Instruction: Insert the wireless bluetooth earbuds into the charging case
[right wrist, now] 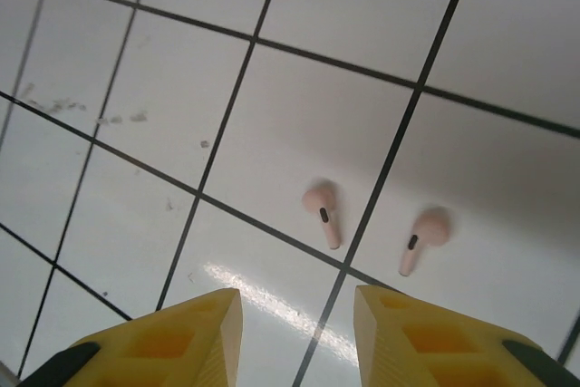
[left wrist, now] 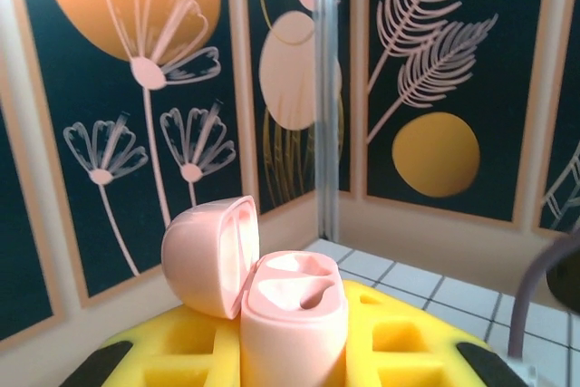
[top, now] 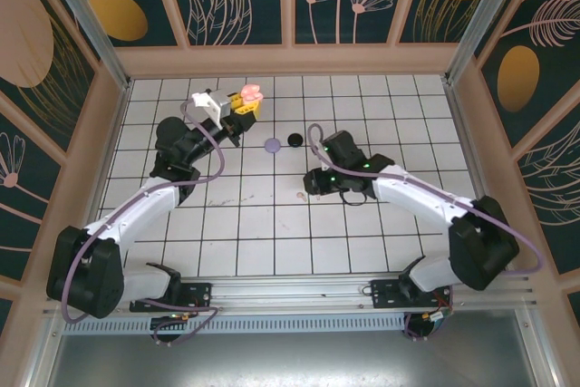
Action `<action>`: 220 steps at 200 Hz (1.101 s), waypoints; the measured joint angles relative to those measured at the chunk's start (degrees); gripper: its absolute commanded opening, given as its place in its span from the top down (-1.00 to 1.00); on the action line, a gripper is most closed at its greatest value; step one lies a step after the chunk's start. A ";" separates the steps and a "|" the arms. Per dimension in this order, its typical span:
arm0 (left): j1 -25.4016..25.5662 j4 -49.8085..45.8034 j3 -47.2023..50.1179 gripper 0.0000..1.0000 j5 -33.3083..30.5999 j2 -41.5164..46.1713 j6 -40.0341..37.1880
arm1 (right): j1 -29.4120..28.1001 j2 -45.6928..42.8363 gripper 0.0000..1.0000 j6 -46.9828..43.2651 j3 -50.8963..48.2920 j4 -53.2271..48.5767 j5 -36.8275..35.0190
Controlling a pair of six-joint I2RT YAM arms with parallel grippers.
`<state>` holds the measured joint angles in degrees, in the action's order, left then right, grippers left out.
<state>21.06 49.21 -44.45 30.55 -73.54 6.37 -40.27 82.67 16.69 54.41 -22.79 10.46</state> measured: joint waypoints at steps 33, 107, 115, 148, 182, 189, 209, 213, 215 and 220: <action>0.00 8.98 4.17 1.00 -3.52 1.84 2.80 | -2.64 7.50 0.20 0.85 3.39 -0.68 -2.71; 0.00 21.92 8.79 1.00 -5.73 2.91 8.68 | -6.38 19.52 0.18 0.59 12.09 -4.59 -8.35; 0.00 22.27 8.79 1.00 -5.68 3.04 8.90 | -6.64 20.61 0.18 0.37 12.70 -4.94 -9.05; 0.04 22.45 8.79 1.00 -5.46 3.21 9.01 | -7.10 23.32 0.16 0.11 13.86 -6.25 -10.71; 0.04 22.29 8.79 1.00 -5.29 3.21 8.98 | -7.10 24.85 0.15 -0.33 14.84 -7.06 -11.72; 0.04 22.21 8.79 1.00 -5.27 3.21 8.98 | -7.10 25.14 0.16 -0.48 14.99 -7.21 -11.82; 0.04 21.97 8.79 1.00 -5.11 3.21 8.98 | -7.13 25.70 0.16 -1.03 15.10 -7.30 -11.98; 0.04 21.94 8.79 1.00 -5.09 3.21 8.98 | -7.15 25.86 0.16 -1.14 15.10 -7.28 -11.98; 0.04 21.92 8.79 1.00 -5.09 3.21 8.98 | -7.15 25.88 0.17 -1.14 15.10 -7.28 -11.98; 0.07 21.84 8.79 1.00 -5.09 3.21 8.98 | -7.17 26.03 0.17 -1.31 15.10 -7.28 -11.96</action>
<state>21.12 71.05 -35.66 25.45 -70.32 15.35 -47.44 108.71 15.38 69.52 -30.06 -1.50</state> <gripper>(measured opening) 0.229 0.419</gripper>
